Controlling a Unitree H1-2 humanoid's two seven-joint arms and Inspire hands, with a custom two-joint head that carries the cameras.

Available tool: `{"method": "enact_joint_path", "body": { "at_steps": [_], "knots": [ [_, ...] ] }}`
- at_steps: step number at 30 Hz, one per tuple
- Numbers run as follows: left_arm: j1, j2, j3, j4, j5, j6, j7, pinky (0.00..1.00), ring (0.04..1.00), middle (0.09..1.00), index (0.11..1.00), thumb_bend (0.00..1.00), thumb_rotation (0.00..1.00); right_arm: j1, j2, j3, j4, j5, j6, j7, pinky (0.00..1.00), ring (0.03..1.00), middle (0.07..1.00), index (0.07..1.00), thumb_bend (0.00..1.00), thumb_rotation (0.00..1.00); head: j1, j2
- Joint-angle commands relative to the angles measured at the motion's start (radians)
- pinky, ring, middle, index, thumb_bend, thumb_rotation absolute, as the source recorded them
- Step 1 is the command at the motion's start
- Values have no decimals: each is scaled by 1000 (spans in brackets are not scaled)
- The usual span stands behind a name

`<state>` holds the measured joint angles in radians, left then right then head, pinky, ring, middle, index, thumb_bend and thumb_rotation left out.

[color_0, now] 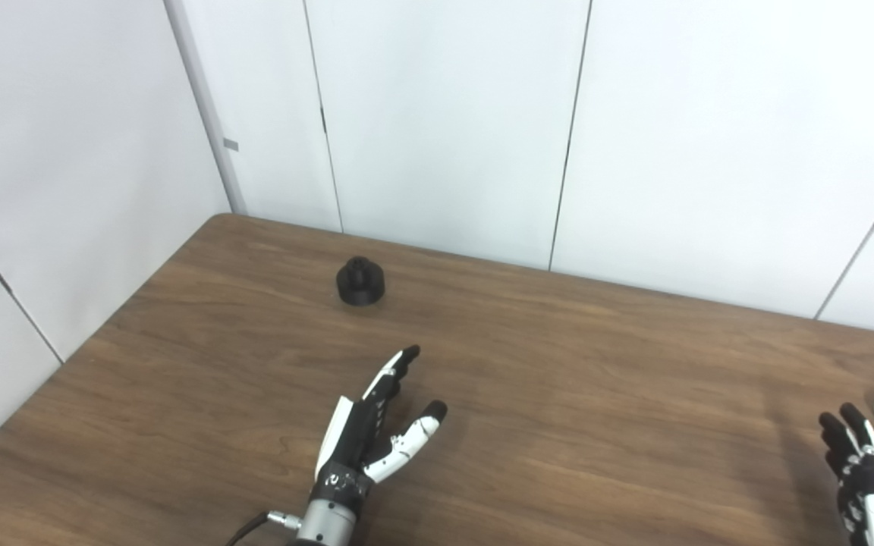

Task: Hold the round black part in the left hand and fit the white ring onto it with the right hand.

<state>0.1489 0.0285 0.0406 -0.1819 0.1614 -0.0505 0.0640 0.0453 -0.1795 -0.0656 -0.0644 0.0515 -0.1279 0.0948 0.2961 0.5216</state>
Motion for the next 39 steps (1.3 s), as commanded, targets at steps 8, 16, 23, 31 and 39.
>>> {"method": "enact_joint_path", "body": {
  "at_steps": [8,16,23,31,39],
  "knots": [
    [-72,54,40,-107,172,143,36,1000,978,951,913,908,332,50,17,4,38,-15,-26,-12,1000,969,944,967,578,1000,-6,0],
    [-167,146,65,-134,292,257,28,1000,1000,985,929,942,347,48,30,6,28,-17,-15,-19,1000,961,939,963,573,1000,-16,-1],
    [-262,213,91,-67,354,305,44,1000,1000,974,917,940,394,48,37,5,25,-37,-19,-34,999,953,931,959,596,1000,-20,-1],
    [-345,260,114,37,366,320,61,1000,1000,980,908,941,381,48,45,6,22,-35,-19,-33,1000,948,928,957,586,1000,-22,2],
    [-427,302,108,146,396,353,96,1000,1000,958,877,936,370,49,45,11,22,-58,-29,-39,995,943,926,959,583,1000,-25,4]
  ]
}}
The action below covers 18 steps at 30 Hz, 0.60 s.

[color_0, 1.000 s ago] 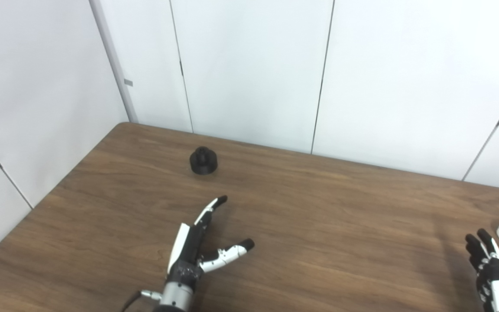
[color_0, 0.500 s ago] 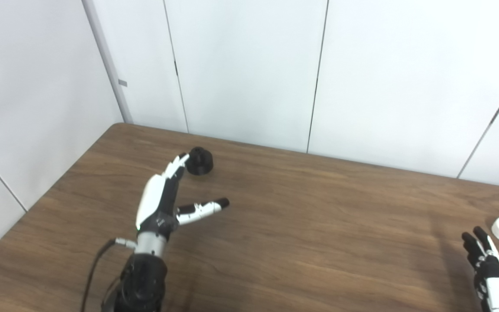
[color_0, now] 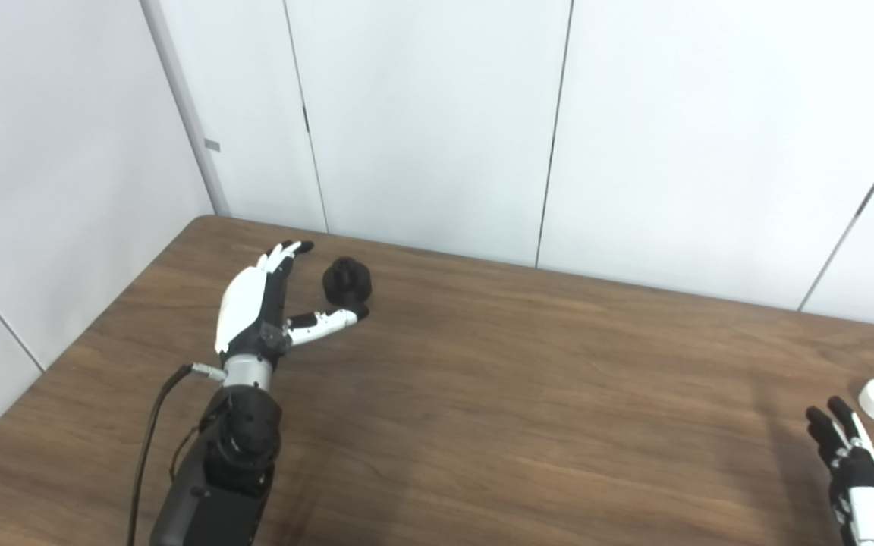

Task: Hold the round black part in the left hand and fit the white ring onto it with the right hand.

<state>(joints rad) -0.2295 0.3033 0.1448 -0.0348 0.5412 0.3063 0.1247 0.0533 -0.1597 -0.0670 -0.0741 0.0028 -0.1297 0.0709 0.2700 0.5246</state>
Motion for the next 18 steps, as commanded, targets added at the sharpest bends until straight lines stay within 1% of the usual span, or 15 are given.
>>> {"method": "enact_joint_path", "body": {
  "at_steps": [1,4,5,8,12,18],
  "knots": [
    [-58,31,2,19,19,-8,43,1000,1000,956,873,937,365,41,24,12,32,-12,-27,-14,992,940,923,958,582,1000,2,1],
    [-80,42,-5,69,27,-21,68,1000,1000,948,862,948,366,41,27,10,33,3,-20,-7,1000,959,937,965,597,1000,1,1],
    [-90,46,-8,89,29,-23,77,1000,1000,946,857,953,366,41,28,10,33,-8,-20,-13,1000,959,936,965,596,1000,-1,1],
    [-121,59,-23,145,42,-6,88,1000,996,943,850,961,366,41,28,11,36,-16,-30,-16,1000,946,928,959,594,1000,-3,2],
    [-166,85,-57,215,60,37,76,1000,999,950,850,955,380,43,32,11,28,-8,-16,-13,1000,953,929,958,608,1000,-7,2],
    [-216,114,-103,305,54,50,68,1000,996,951,830,967,397,47,35,11,23,1,-13,-10,1000,956,933,959,610,1000,-11,4]
  ]
}}
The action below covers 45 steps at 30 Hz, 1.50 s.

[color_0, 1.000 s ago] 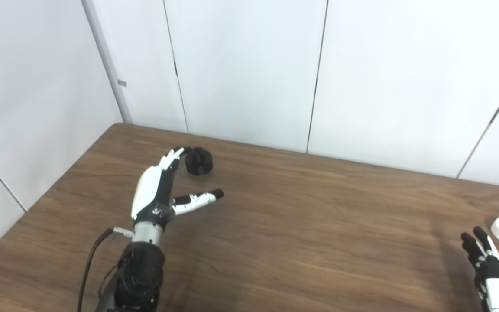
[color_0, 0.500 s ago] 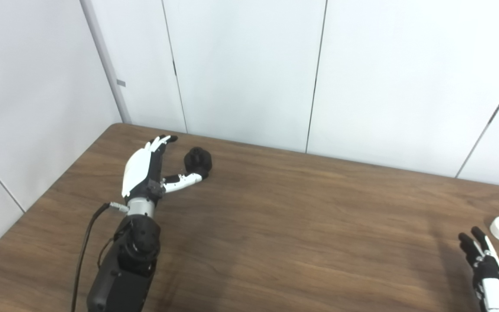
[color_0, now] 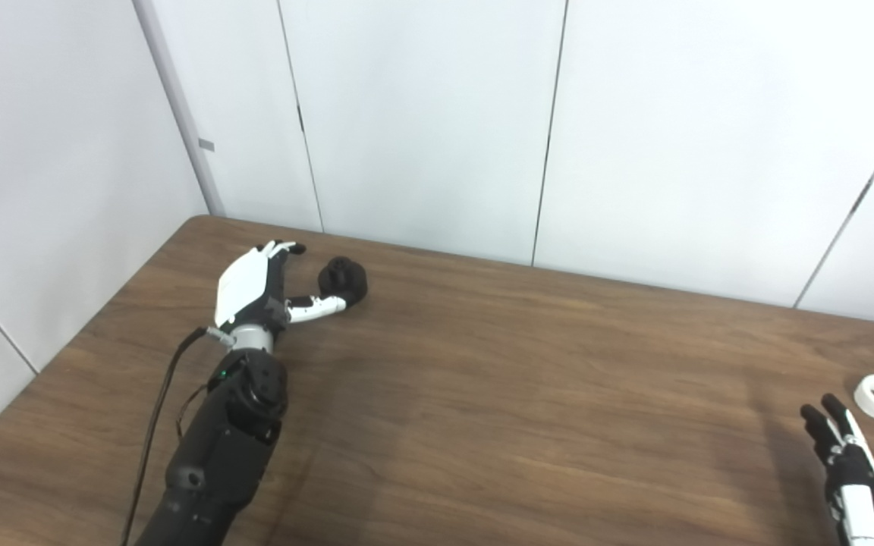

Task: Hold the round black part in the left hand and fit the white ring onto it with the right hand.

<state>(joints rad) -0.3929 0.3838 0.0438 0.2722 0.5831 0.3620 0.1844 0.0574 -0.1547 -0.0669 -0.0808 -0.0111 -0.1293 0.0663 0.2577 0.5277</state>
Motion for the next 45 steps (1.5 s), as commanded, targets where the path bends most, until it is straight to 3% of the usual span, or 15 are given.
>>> {"method": "enact_joint_path", "body": {
  "at_steps": [1,7,15,26,45],
  "knots": [
    [-61,37,-8,10,8,-5,4,1000,997,951,829,968,398,43,31,10,30,16,-16,-6,1000,957,935,960,610,1000,0,2],
    [-107,53,-40,101,-11,-20,-10,1000,1000,964,836,990,421,48,32,16,19,-35,-16,-28,984,930,917,953,582,1000,-5,2],
    [-174,72,-99,199,-21,27,-70,1000,1000,984,865,1000,476,48,38,12,22,-10,-16,-23,999,923,907,947,613,1000,-9,2],
    [-221,65,-118,292,-50,8,-60,1000,1000,987,859,1000,453,46,43,12,18,-9,-20,-28,999,930,908,948,602,1000,-14,2],
    [-230,69,-118,301,-67,7,-18,1000,1000,946,774,963,378,46,43,15,14,-11,-15,-29,1000,924,907,947,584,1000,-9,5]
  ]
}}
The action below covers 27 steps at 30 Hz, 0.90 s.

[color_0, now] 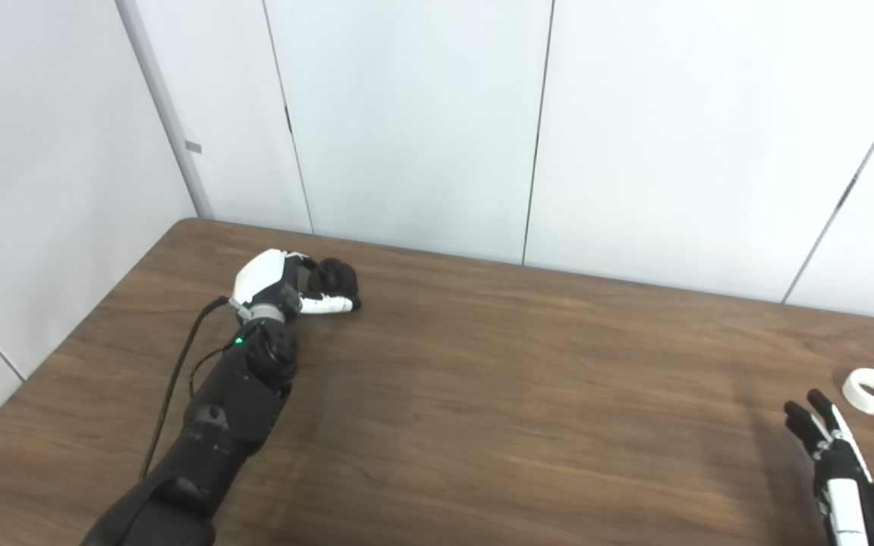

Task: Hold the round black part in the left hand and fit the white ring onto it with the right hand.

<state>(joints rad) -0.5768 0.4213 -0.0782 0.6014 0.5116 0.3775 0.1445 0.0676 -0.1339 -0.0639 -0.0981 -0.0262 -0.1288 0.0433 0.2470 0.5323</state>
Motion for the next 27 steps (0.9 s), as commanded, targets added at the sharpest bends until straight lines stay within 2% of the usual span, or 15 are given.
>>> {"method": "enact_joint_path", "body": {
  "at_steps": [1,8,23,27],
  "knots": [
    [-45,32,5,-28,3,-10,22,1000,1000,945,770,960,373,35,23,11,32,9,-14,-4,1000,925,908,947,585,1000,1,0],
    [-43,33,0,-28,1,-23,23,1000,1000,932,725,938,350,41,21,12,23,8,-11,-3,1000,927,908,946,584,1000,4,5],
    [-46,31,-1,-22,-5,-34,28,1000,988,920,740,927,334,43,13,13,19,-20,-5,-9,1000,926,906,946,598,1000,4,8],
    [-45,30,-1,-25,-2,-36,38,1000,977,911,719,925,328,44,14,11,20,-12,-7,-4,977,919,905,946,596,1000,5,10]
  ]
}}
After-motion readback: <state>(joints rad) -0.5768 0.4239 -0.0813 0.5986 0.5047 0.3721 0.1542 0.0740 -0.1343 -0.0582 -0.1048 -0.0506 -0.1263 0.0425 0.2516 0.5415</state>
